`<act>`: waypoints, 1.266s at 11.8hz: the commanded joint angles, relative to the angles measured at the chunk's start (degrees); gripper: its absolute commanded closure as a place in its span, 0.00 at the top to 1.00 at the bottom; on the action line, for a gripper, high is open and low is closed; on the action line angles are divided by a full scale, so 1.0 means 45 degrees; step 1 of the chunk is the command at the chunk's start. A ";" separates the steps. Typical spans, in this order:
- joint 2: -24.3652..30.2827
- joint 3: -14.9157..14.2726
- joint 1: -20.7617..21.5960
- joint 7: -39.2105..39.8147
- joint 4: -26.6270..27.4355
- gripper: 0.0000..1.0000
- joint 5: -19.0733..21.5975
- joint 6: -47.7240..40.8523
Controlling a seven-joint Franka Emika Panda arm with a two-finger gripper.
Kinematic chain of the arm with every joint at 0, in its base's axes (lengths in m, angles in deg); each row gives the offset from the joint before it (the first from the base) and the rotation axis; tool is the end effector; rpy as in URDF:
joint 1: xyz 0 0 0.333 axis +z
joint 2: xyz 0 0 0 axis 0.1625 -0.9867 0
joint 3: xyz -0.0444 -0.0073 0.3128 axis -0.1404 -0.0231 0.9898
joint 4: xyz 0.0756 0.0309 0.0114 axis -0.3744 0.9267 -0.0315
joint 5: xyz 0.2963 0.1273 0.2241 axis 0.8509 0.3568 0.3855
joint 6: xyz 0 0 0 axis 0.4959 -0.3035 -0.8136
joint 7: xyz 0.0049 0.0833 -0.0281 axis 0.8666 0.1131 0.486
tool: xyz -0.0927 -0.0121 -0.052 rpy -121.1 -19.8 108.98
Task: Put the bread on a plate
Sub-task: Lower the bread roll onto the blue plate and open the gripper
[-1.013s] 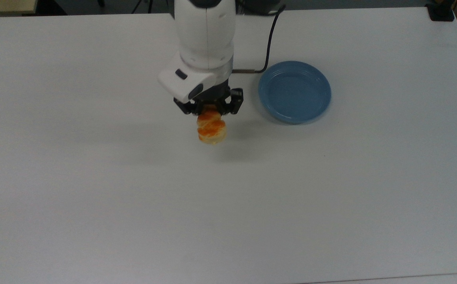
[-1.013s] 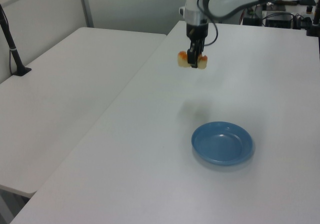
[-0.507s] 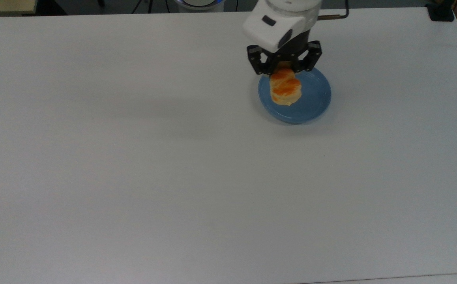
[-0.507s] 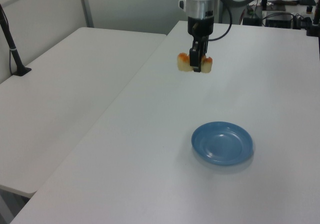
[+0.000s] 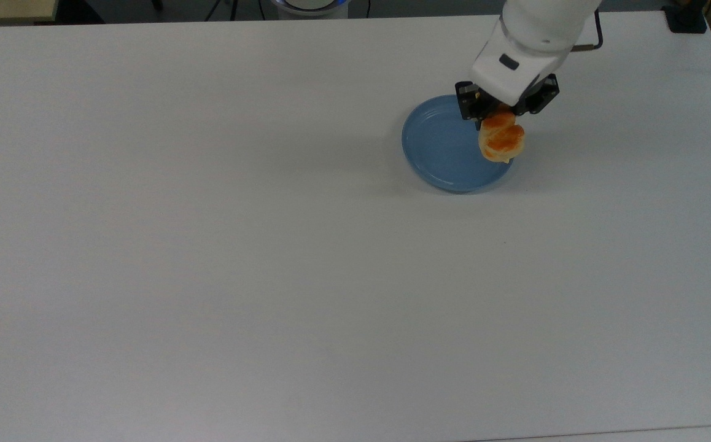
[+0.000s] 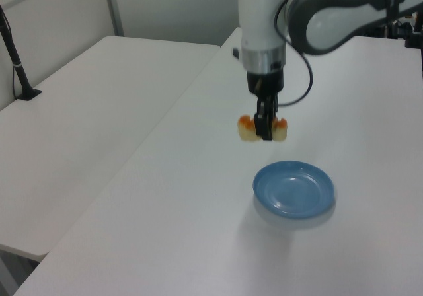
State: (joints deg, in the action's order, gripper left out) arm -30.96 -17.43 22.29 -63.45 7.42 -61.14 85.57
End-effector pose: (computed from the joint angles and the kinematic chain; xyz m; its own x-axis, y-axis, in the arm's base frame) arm 0.5907 0.3145 0.4562 0.9884 0.1284 -0.0813 0.1300 -0.9914 0.0141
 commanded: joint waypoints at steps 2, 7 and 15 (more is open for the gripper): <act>-0.1090 -0.0214 0.0876 -0.0239 0.1262 0.35 0.0129 0.1201; -0.1247 -0.0215 0.1094 -0.1389 0.2128 1.00 0.0031 0.1596; 0.0858 -0.0390 -0.0523 -0.0924 0.1797 1.00 -0.0184 0.0233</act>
State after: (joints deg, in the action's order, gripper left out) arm -33.57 -19.13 23.33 -68.47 14.79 -61.45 90.97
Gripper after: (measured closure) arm 0.000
